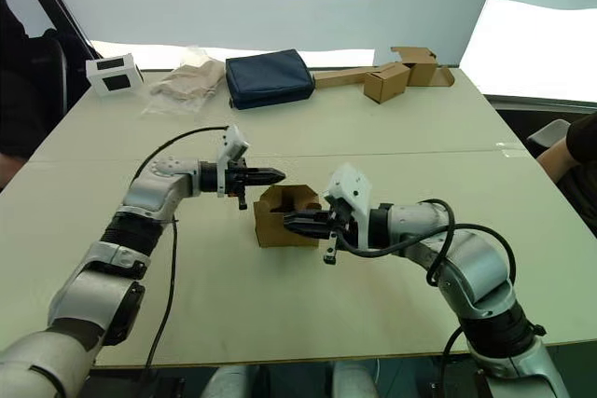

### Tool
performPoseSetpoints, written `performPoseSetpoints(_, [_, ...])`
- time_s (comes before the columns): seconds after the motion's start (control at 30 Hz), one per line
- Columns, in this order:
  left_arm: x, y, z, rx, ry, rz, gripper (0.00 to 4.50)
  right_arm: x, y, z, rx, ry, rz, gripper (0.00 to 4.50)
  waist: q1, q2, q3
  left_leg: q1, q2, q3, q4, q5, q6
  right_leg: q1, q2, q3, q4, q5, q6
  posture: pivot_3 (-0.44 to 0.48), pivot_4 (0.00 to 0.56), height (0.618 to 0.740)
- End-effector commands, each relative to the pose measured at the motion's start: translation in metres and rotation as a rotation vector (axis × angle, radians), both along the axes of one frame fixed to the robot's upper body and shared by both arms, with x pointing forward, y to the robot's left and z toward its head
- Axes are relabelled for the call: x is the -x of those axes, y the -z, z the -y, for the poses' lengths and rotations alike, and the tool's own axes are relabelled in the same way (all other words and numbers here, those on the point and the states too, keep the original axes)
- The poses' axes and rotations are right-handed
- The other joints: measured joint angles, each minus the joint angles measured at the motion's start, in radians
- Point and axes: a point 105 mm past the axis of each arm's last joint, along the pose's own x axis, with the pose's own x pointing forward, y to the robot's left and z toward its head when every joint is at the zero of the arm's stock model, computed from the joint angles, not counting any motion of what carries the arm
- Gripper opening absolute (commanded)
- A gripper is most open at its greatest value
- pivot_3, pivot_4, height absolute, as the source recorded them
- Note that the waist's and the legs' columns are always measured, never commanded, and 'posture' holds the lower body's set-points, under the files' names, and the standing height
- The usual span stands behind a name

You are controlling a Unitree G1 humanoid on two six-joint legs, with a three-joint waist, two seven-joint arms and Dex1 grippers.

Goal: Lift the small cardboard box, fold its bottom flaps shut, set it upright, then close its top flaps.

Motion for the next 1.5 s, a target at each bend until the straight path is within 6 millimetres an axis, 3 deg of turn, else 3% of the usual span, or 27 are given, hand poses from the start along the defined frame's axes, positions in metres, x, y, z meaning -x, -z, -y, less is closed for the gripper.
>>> performPoseSetpoints(0.03, [-0.003, -0.007, 0.006, -0.011, 0.042, 0.046, 0.01, -0.008, 0.002, -0.006, 0.013, 0.014, 0.046, 0.24, 0.001, 0.000, 0.000, 0.000, 0.000, 0.000, 0.000, 0.000, 0.000, 0.000, 0.000, 0.000, 0.000, 0.000, 0.000, 0.000, 0.150, 0.740])
performPoseSetpoints(0.4, [0.008, 0.003, 0.003, -0.030, 0.115, -0.014, 0.01, -0.029, 0.025, -0.012, 0.067, 0.041, 0.041, 0.24, 0.001, 0.000, 0.000, -0.001, 0.000, 0.000, 0.000, 0.000, 0.000, 0.000, 0.000, 0.000, 0.000, 0.000, 0.000, 0.000, 0.150, 0.740])
performPoseSetpoints(0.5, [0.011, 0.003, -0.002, -0.030, 0.112, -0.014, 0.01, -0.030, 0.037, -0.011, 0.115, 0.033, 0.039, 0.24, -0.001, 0.000, 0.000, -0.001, 0.000, 0.000, 0.000, 0.000, 0.000, 0.000, 0.000, 0.000, 0.000, 0.000, 0.000, 0.000, 0.150, 0.740])
performPoseSetpoints(0.7, [0.016, -0.004, -0.016, -0.017, 0.094, -0.006, 0.01, -0.033, 0.039, -0.010, 0.115, 0.032, 0.040, 0.24, 0.000, 0.000, 0.000, 0.000, 0.000, 0.000, 0.000, 0.000, 0.000, 0.000, 0.000, 0.000, 0.001, 0.000, 0.000, 0.000, 0.150, 0.740])
performPoseSetpoints(0.87, [0.026, -0.025, -0.027, 0.042, 0.081, 0.021, 0.01, -0.034, 0.038, -0.009, 0.113, 0.037, 0.044, 0.24, -0.001, 0.000, 0.000, 0.000, 0.000, -0.001, 0.000, 0.000, 0.000, 0.000, 0.000, 0.000, 0.001, 0.000, 0.000, 0.000, 0.150, 0.740])
performPoseSetpoints(0.97, [0.044, -0.044, -0.033, 0.082, 0.114, 0.031, 0.01, -0.035, 0.038, -0.007, 0.113, 0.043, 0.043, 0.24, 0.000, 0.000, 0.000, 0.000, 0.001, -0.003, 0.000, 0.000, 0.000, 0.000, 0.000, 0.000, 0.001, 0.000, 0.000, 0.000, 0.150, 0.740])
performPoseSetpoints(1.03, [0.061, -0.046, -0.036, 0.079, 0.159, 0.020, 0.01, -0.036, 0.040, -0.006, 0.124, 0.049, 0.048, 0.24, -0.003, 0.000, 0.000, 0.000, 0.001, -0.004, 0.000, 0.000, 0.000, 0.000, -0.001, 0.000, 0.001, 0.000, 0.000, 0.000, 0.150, 0.740])
performPoseSetpoints(1.17, [0.079, -0.036, -0.032, 0.045, 0.198, -0.016, 0.01, -0.038, 0.039, -0.005, 0.119, 0.056, 0.045, 0.24, 0.000, 0.001, 0.000, 0.001, 0.001, -0.003, 0.000, 0.000, 0.000, 0.000, -0.001, 0.000, 0.001, 0.000, 0.000, 0.000, 0.150, 0.740])
performPoseSetpoints(1.5, [0.074, -0.006, -0.021, -0.029, 0.167, -0.019, 0.01, -0.038, 0.033, -0.004, 0.129, 0.055, 0.073, 0.24, 0.000, 0.000, 0.000, 0.001, 0.001, -0.003, 0.000, 0.001, -0.002, 0.001, -0.001, 0.000, 0.001, -0.001, -0.002, 0.000, 0.150, 0.740])
